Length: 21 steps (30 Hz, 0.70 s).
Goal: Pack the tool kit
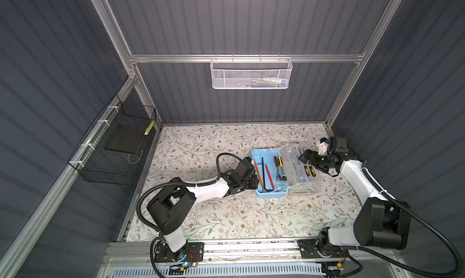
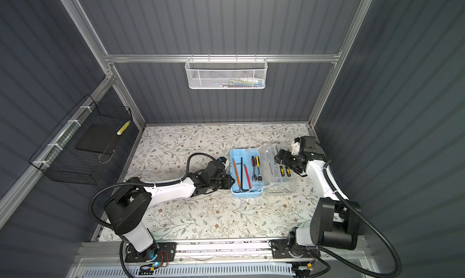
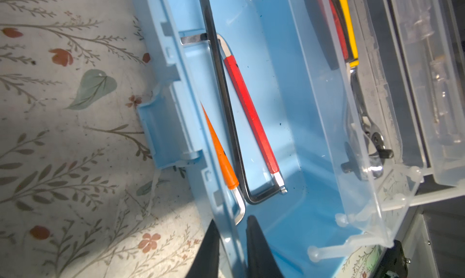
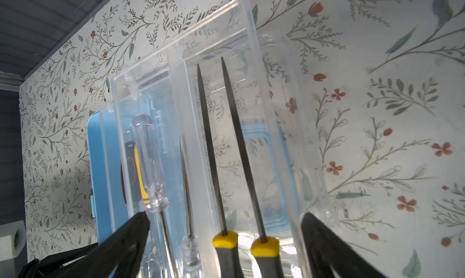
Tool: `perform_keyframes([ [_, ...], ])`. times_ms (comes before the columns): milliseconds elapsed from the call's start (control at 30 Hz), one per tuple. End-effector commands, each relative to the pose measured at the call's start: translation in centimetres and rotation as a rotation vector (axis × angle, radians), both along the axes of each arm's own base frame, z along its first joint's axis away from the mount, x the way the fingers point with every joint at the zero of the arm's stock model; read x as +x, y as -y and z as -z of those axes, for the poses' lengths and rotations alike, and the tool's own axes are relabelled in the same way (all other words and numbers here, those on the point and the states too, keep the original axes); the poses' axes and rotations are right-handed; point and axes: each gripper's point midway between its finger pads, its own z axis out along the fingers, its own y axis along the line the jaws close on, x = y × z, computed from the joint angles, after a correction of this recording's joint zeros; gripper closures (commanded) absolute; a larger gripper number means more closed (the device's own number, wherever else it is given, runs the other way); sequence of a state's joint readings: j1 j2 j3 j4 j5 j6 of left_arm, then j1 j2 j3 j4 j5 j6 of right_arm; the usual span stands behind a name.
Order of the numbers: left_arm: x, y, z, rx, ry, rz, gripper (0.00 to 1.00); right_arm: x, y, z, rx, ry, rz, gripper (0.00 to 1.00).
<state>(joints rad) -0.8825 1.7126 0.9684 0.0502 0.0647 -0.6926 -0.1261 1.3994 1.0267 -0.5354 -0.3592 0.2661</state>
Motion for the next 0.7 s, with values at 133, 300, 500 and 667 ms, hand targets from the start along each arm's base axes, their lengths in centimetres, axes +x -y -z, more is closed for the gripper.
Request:
perform_keyframes([
  [133, -0.2, 1.2, 0.5, 0.0, 0.005, 0.059, 0.82, -0.4, -2.2, -1.7, 0.093, 0.025, -0.046, 0.12],
  [300, -0.1, 1.6, 0.3, -0.011, 0.003, 0.066, 0.82, -0.5, -3.9, -2.7, 0.106, 0.04, -0.075, 0.15],
  [500, -0.1, 1.7, 0.1, -0.017, 0.005, 0.069, 0.82, -0.5, -5.6, -4.0, 0.089, 0.06, -0.085, 0.15],
  [667, -0.1, 1.8, 0.1, -0.019, 0.006, 0.071, 0.81, -0.3, -6.3, -5.0, -0.007, 0.073, -0.077, 0.15],
])
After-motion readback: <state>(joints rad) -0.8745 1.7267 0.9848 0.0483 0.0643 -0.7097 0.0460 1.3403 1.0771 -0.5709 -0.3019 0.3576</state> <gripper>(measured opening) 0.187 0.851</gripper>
